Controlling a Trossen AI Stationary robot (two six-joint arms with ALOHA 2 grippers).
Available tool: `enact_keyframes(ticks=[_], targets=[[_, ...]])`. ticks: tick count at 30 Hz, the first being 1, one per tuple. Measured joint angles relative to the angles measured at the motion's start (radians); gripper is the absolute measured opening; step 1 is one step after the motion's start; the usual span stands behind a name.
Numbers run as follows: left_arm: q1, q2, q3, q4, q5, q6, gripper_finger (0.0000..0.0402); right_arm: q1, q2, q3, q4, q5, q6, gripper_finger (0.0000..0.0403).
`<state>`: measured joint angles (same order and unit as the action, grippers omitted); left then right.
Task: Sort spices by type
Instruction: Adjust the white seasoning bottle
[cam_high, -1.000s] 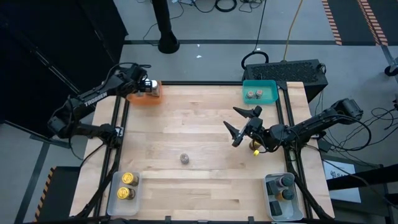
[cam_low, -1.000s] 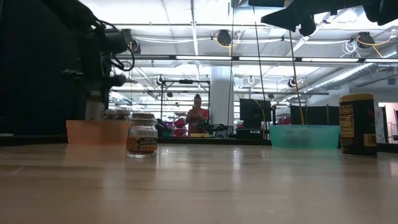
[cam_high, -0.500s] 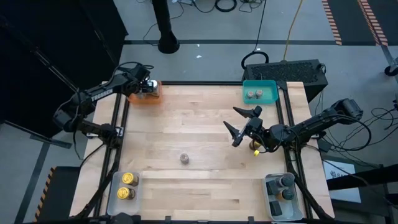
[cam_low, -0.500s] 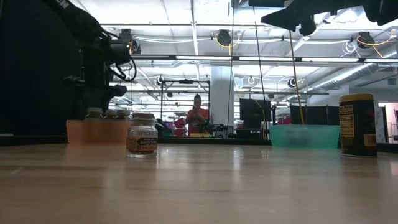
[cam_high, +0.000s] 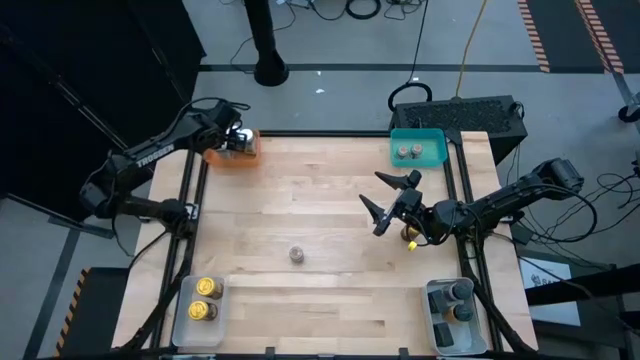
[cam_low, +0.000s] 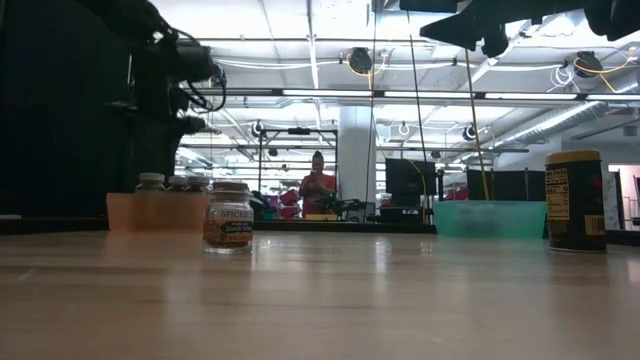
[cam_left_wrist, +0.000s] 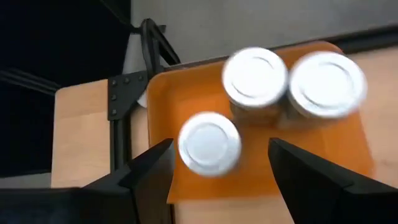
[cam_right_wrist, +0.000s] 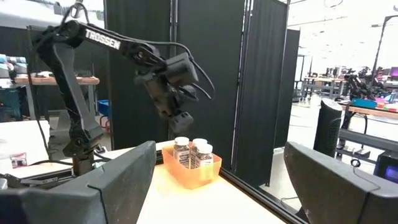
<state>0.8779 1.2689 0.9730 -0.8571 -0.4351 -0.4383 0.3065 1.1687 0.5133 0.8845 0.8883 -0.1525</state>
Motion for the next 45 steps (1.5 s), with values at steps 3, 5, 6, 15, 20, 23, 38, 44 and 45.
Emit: enact_keyframes(ticks=[3,5,6,15,20,23,38,44,45], targets=[[-0.036,-0.022,0.004,-0.056,0.049,0.009,0.0255,0.000,0.000,0.000,0.000,0.001,-0.002,0.0336],[-0.055,-0.023,0.003,-0.097,0.084,0.008,0.0231,0.000,0.000,0.000,0.000,0.001,-0.003,0.0336],[-0.062,-0.022,-0.001,-0.111,0.091,0.008,0.0212,0.000,0.000,0.000,0.000,0.001,-0.005,0.0336],[-0.069,0.024,-0.035,-0.094,0.037,-0.026,0.0015,0.000,0.000,0.000,0.000,-0.001,-0.001,0.0336],[-0.061,0.053,-0.035,-0.094,0.030,-0.025,0.0006,0.000,0.000,0.000,0.000,-0.003,-0.001,0.0336],[-0.058,0.072,-0.035,-0.092,0.025,-0.026,0.0006,0.000,0.000,0.000,0.000,-0.003,-0.005,0.0336],[-0.028,0.146,-0.035,-0.004,-0.083,-0.017,0.0006,0.000,0.000,0.000,0.000,-0.003,-0.008,0.0336],[-0.006,0.174,-0.035,-0.002,-0.112,-0.018,0.0006,0.000,0.000,0.000,0.000,-0.003,-0.009,0.0336],[-0.006,0.178,-0.035,0.003,-0.112,-0.017,0.0006,0.000,0.000,0.000,-0.001,-0.003,-0.009,0.0336]])
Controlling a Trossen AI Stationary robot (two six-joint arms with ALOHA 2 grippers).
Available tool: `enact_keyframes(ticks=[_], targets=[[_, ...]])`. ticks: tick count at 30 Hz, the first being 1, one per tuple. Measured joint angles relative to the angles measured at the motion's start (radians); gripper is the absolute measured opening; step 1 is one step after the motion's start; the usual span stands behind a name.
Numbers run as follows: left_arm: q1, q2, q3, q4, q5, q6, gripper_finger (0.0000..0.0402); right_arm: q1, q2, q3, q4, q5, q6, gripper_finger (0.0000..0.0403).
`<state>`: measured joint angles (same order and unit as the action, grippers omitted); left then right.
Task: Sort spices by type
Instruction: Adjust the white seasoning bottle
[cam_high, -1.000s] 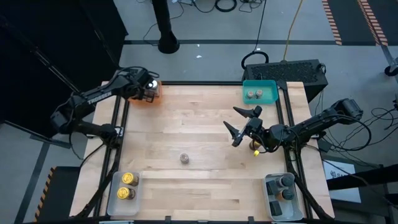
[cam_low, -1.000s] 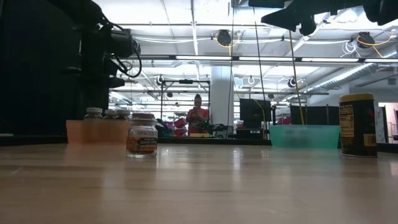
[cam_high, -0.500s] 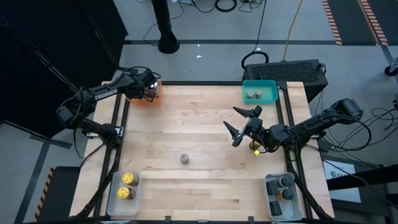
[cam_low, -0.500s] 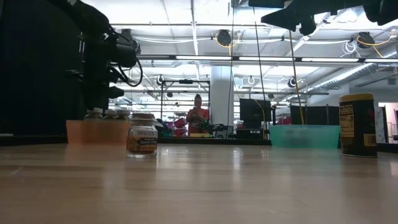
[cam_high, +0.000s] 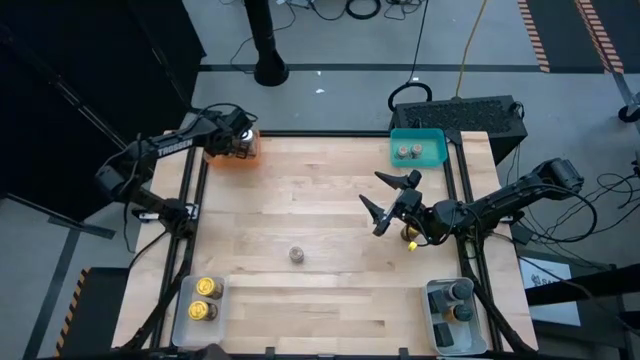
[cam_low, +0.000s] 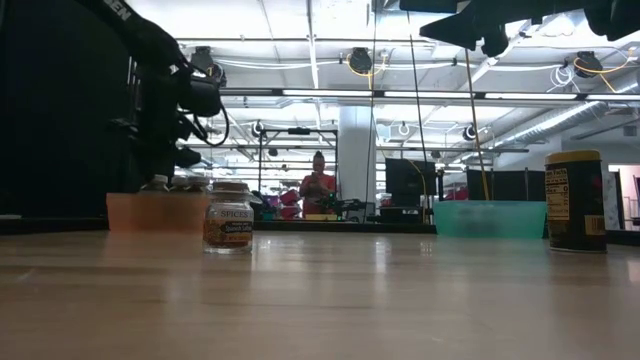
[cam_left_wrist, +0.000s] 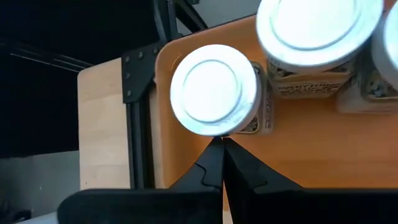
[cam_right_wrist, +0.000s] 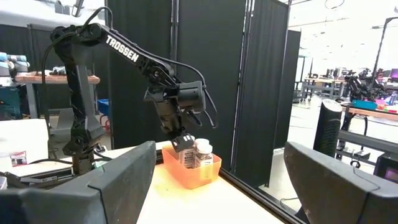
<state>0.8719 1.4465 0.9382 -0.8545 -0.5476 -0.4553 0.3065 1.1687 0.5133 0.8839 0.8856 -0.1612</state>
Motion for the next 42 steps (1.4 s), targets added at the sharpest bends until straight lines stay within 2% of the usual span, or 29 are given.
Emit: enact_keyframes(ticks=[10,21,27,31,38,42], targets=[[0.000,0.000,0.000,0.090,-0.022,0.024,0.0006,0.000,0.000,0.000,-0.001,0.003,-0.007,0.0336],[0.005,0.000,0.000,-0.053,0.009,0.017,0.0006,0.000,0.000,0.000,-0.003,0.003,-0.008,0.0336],[0.006,0.000,0.000,0.016,0.039,0.022,0.0006,0.000,0.000,0.000,-0.004,0.003,-0.008,0.0336],[0.006,0.000,0.000,0.077,-0.004,0.023,0.0006,0.000,0.000,0.000,-0.004,0.002,-0.008,0.0336],[0.021,0.001,0.000,0.084,-0.083,0.021,0.0006,0.000,0.000,0.000,-0.006,0.002,-0.012,0.0336],[0.039,0.004,0.000,0.087,-0.088,0.026,0.0006,0.000,0.000,0.000,-0.006,0.002,-0.012,0.0336]])
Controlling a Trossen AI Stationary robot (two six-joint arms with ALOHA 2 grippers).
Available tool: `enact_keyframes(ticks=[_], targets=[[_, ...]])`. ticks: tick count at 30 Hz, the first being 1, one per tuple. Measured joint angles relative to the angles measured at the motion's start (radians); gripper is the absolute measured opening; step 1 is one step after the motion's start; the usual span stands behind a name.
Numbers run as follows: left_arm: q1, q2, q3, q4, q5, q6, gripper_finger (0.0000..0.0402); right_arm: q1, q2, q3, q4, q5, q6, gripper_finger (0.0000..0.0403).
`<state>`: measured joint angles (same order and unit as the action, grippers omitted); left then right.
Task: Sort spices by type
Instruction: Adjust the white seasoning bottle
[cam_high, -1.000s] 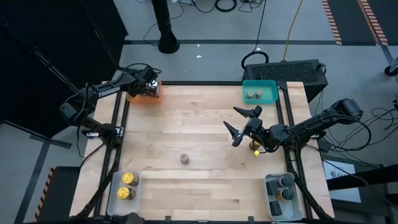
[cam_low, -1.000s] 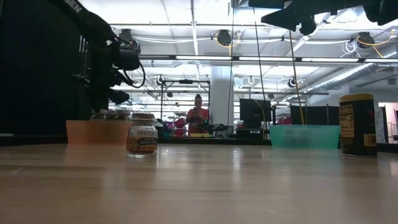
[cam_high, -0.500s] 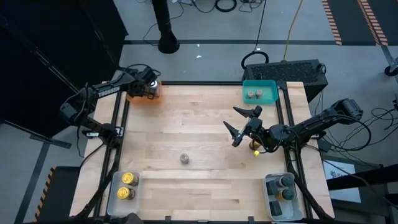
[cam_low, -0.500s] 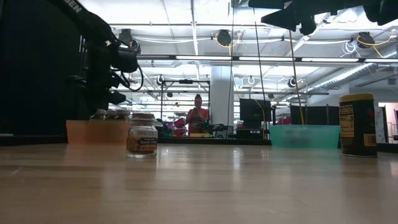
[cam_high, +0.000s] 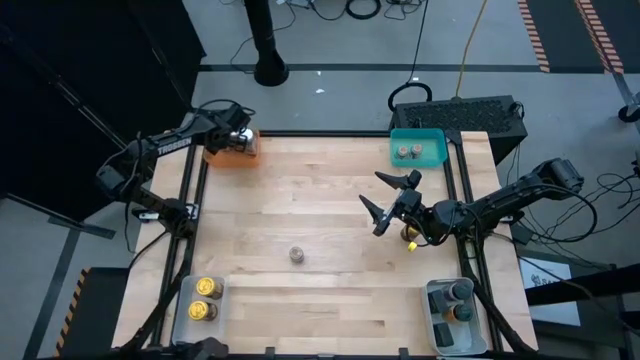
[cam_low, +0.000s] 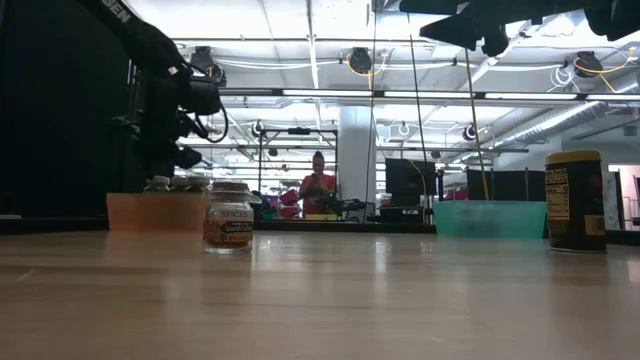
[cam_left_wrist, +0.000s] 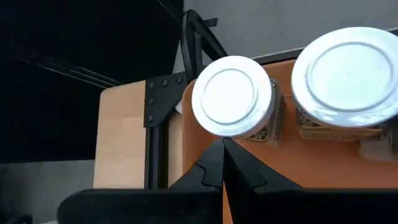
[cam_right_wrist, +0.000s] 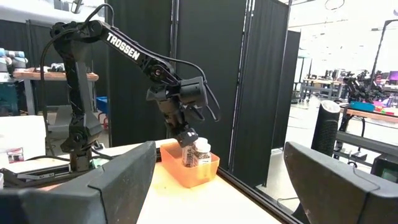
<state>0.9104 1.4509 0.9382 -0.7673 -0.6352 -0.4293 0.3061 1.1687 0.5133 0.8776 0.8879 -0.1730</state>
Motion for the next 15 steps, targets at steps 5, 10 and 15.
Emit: enact_keyframes(ticks=[5,10,15], targets=[[-0.002,0.000,0.000,0.003,0.032,0.001,0.0005,0.000,0.000,0.000,0.000,0.000,0.000,0.0336],[-0.010,0.000,0.000,0.005,0.053,0.001,0.0005,0.000,0.000,0.000,-0.001,0.000,0.000,0.0336],[-0.010,0.000,0.000,0.064,0.089,0.021,0.0005,0.000,0.000,0.000,-0.001,0.000,0.000,0.0336]])
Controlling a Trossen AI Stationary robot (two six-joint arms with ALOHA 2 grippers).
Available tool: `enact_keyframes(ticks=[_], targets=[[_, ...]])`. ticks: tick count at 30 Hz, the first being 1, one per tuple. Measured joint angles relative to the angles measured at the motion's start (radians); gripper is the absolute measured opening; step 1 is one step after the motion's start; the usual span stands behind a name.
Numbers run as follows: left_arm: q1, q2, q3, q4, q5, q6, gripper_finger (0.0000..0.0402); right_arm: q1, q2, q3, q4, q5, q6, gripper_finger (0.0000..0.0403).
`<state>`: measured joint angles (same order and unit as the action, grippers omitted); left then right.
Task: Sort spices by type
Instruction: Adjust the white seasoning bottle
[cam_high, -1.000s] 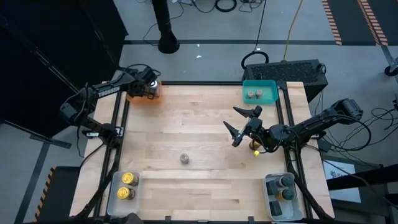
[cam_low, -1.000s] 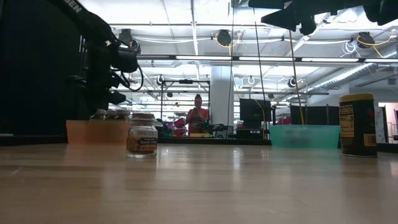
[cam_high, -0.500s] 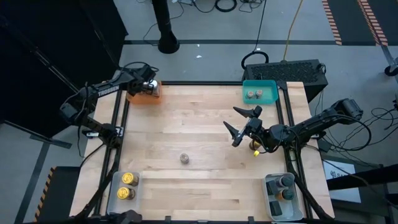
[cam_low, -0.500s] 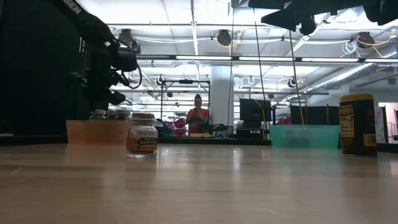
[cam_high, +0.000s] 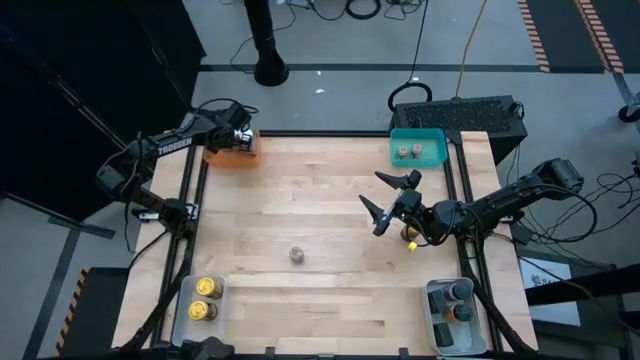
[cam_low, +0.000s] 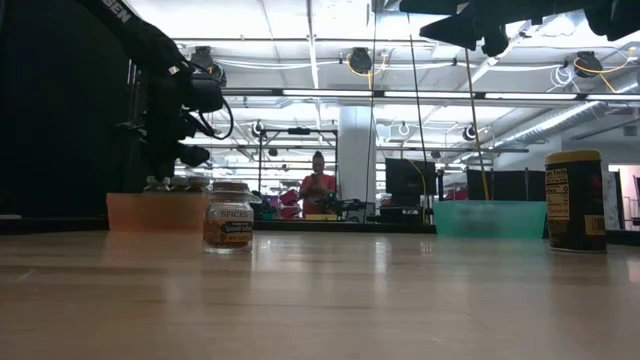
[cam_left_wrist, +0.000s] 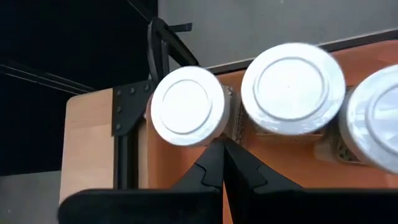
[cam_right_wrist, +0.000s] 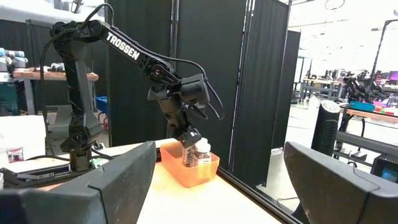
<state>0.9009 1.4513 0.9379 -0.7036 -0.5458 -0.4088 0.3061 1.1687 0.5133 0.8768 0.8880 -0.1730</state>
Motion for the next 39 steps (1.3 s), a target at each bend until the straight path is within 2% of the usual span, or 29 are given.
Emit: enact_keyframes(ticks=[6,15,21,24,29,39], targets=[[-0.012,0.000,0.000,0.006,0.003,-0.001,0.0005,0.000,0.000,0.000,0.000,0.000,0.000,0.0336],[-0.093,-0.014,0.000,0.007,0.002,-0.001,0.0005,0.000,0.000,0.000,0.000,0.000,-0.004,0.0336],[-0.104,-0.014,0.000,0.023,0.004,0.049,0.0005,0.000,0.000,0.000,0.000,0.000,-0.004,0.0336],[-0.106,-0.014,0.000,0.000,0.042,0.048,0.0005,0.000,0.000,0.000,0.000,0.000,-0.004,0.0336],[-0.137,-0.014,0.000,0.022,0.160,0.053,0.0005,-0.001,0.000,0.000,0.000,0.000,-0.004,0.0336],[-0.128,-0.014,0.000,0.123,0.133,0.058,0.0005,-0.006,0.000,0.000,0.000,-0.003,0.003,0.0336]])
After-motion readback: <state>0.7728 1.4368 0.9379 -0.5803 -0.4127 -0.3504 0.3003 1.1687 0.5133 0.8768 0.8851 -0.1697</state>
